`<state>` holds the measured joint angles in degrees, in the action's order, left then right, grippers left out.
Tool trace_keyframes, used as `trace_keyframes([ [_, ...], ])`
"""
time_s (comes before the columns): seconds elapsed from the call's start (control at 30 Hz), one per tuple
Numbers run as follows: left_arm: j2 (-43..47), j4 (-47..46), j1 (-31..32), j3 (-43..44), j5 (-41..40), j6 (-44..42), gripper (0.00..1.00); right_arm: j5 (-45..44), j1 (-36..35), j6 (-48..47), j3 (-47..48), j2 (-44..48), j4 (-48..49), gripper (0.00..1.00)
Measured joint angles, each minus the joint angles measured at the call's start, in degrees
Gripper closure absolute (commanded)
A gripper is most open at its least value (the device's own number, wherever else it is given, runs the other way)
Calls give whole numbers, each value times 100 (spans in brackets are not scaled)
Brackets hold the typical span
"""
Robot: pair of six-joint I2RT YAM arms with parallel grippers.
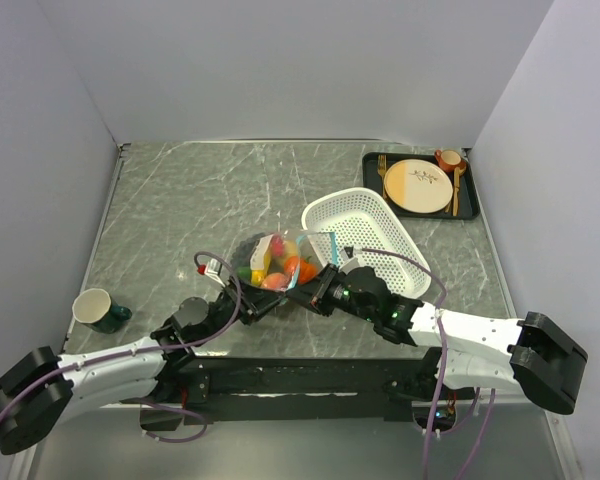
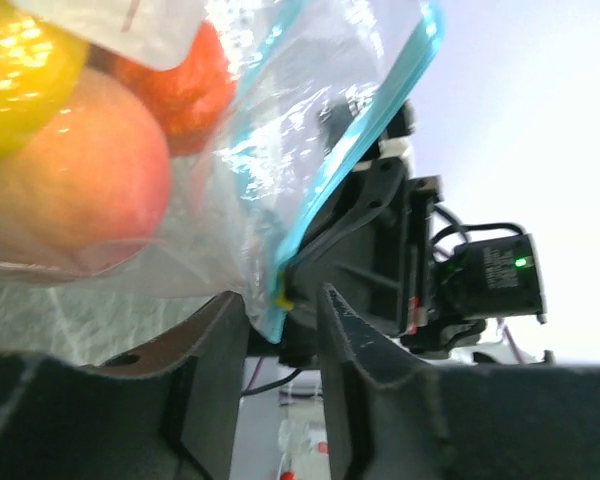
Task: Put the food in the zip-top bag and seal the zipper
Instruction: Zip the zipper food storage bag at the center of the board.
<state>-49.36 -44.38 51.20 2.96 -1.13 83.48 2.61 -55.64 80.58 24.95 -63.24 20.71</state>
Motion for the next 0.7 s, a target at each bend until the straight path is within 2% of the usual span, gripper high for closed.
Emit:
trace_keyframes([
  [0.1,258,31,0,0,-160,42,61,-4,-28,11,0,0,9,100],
  [0.27,662,345,0,0,-297,33,62,-15,-42,15,0,9,59,100],
  [0.47,579,358,0,0,-330,39,62,-17,-42,13,0,9,70,100],
  [0.57,369,278,0,0,-323,39,68,-24,-42,13,0,9,63,100],
  [0.6,262,219,0,0,-321,35,75,-24,-42,11,0,9,63,100],
  [0.7,26,79,0,0,-304,50,84,-42,-42,-2,0,9,22,100],
])
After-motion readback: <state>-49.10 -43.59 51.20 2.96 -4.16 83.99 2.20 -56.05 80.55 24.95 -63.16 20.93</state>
